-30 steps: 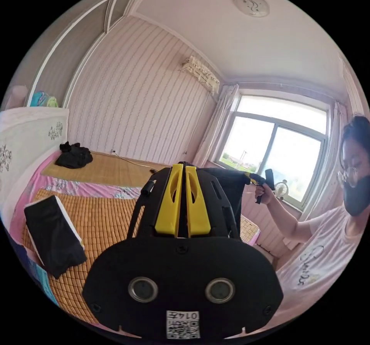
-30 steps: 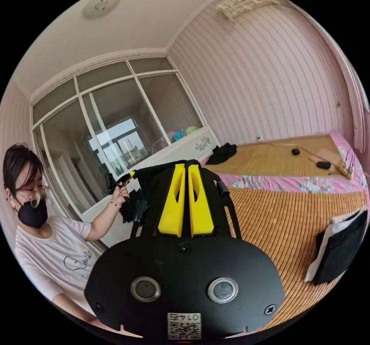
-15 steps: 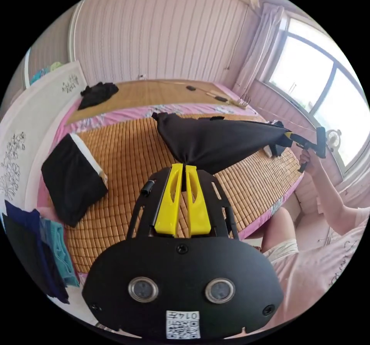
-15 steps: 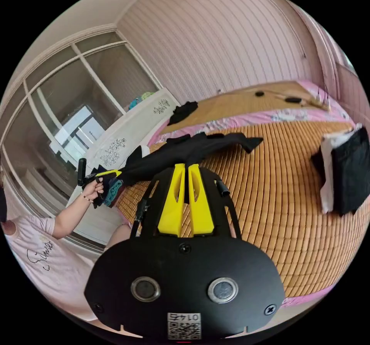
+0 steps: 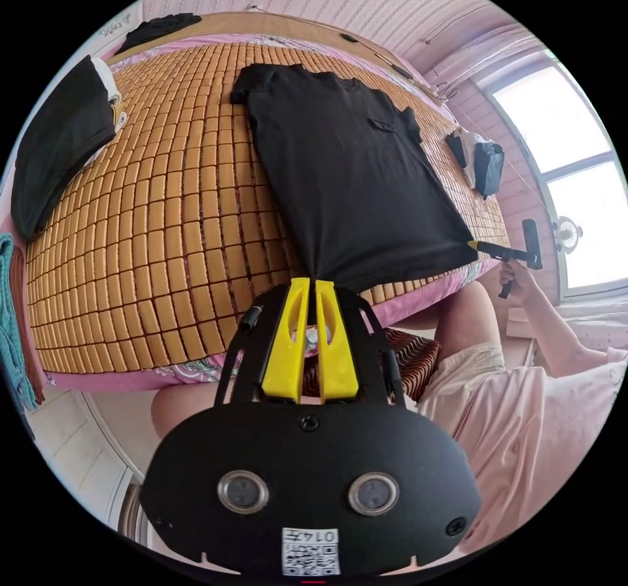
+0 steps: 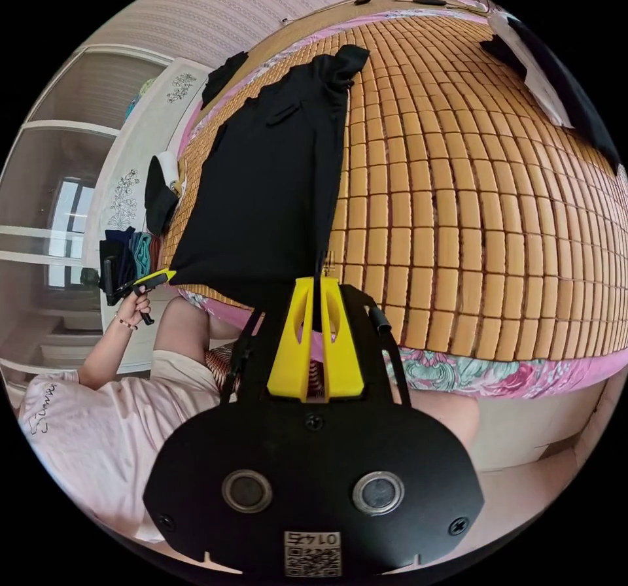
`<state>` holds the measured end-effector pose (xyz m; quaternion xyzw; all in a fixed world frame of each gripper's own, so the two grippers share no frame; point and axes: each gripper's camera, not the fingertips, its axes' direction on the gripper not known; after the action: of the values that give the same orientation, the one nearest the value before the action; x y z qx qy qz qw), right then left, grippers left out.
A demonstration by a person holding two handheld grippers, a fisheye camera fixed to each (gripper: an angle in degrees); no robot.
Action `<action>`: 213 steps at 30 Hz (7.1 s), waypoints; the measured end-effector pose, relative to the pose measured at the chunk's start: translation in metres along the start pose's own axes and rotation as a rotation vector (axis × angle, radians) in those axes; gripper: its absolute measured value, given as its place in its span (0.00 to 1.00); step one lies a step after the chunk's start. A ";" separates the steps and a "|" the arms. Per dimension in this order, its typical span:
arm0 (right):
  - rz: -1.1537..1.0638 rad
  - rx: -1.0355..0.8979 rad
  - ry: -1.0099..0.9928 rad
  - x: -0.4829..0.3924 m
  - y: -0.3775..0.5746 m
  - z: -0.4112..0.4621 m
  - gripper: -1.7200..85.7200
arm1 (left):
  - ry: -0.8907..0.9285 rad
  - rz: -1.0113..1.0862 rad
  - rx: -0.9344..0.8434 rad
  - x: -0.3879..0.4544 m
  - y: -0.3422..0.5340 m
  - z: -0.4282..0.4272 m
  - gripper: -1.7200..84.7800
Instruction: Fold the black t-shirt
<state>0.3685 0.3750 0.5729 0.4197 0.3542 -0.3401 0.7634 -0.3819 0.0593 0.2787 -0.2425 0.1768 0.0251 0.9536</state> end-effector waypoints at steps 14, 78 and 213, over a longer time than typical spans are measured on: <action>-0.038 0.017 0.274 0.001 0.026 0.073 0.09 | 0.072 -0.130 -0.007 -0.041 -0.017 0.021 0.11; -0.610 0.000 0.214 -0.163 0.146 0.297 0.02 | -0.091 0.070 0.085 -0.057 -0.094 0.028 0.01; -0.095 -0.090 0.580 -0.059 0.125 0.378 0.02 | -0.147 0.066 -0.009 0.001 -0.318 0.105 0.03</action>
<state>0.5363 0.1066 0.8220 0.4480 0.5914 -0.2252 0.6316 -0.3046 -0.1717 0.5085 -0.2382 0.1140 0.0750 0.9616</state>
